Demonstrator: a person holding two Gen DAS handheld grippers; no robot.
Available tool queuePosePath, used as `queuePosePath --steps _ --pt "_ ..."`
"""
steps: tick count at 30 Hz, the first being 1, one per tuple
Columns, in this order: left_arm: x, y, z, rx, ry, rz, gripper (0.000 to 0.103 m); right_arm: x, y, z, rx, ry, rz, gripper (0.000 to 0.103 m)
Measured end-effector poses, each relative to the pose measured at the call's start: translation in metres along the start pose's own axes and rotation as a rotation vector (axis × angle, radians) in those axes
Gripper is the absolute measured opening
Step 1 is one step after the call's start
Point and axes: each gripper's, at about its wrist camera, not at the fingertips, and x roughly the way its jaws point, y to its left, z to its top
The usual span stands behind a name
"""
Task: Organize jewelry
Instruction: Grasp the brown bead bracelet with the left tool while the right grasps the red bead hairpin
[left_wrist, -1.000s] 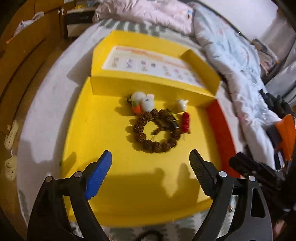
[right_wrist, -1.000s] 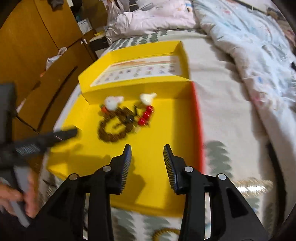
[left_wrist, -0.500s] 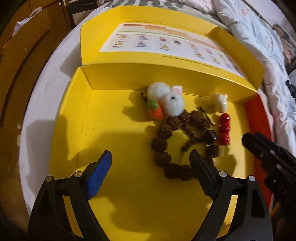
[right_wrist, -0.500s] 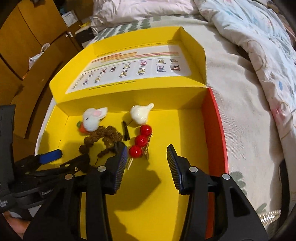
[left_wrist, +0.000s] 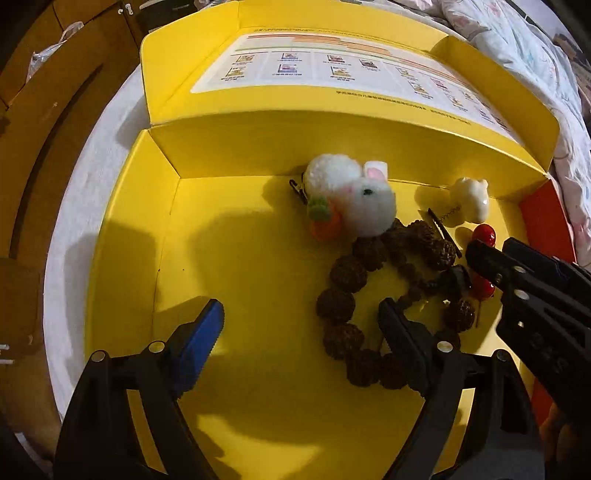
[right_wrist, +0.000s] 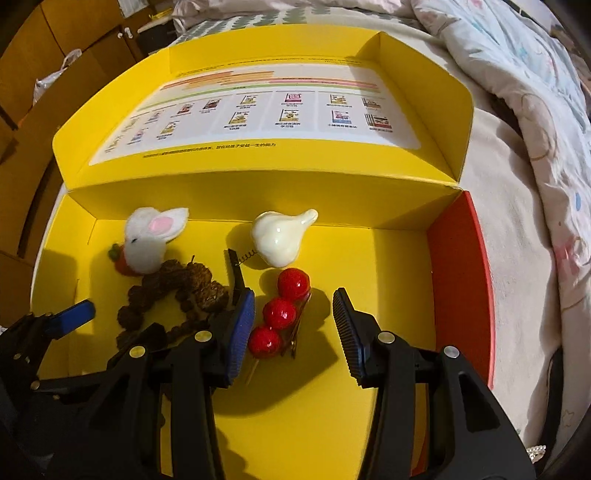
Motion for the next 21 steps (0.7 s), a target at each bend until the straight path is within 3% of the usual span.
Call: queuePosePath --steps 4,6,9,15,19,21 --pt "0.000 0.000 -0.001 0.010 -0.006 -0.001 0.082 0.006 0.002 0.000 -0.011 0.006 -0.025 0.042" --pt "-0.003 -0.004 -0.003 0.024 -0.011 -0.006 0.076 0.006 0.004 0.000 -0.031 0.008 -0.038 0.030" --pt "-0.007 -0.011 -0.003 0.022 -0.012 -0.009 0.061 0.005 0.010 -0.002 -0.067 0.012 -0.052 0.024" --pt "-0.014 -0.007 -0.003 0.015 -0.010 -0.013 0.042 0.004 0.018 -0.003 -0.095 0.019 -0.071 0.023" --pt "-0.016 0.002 -0.001 -0.003 -0.012 -0.031 0.020 0.003 0.017 -0.005 -0.099 0.034 -0.068 0.023" --pt "-0.017 0.007 -0.002 -0.015 -0.009 -0.055 0.020 0.002 0.014 -0.006 -0.093 0.042 -0.062 0.023"
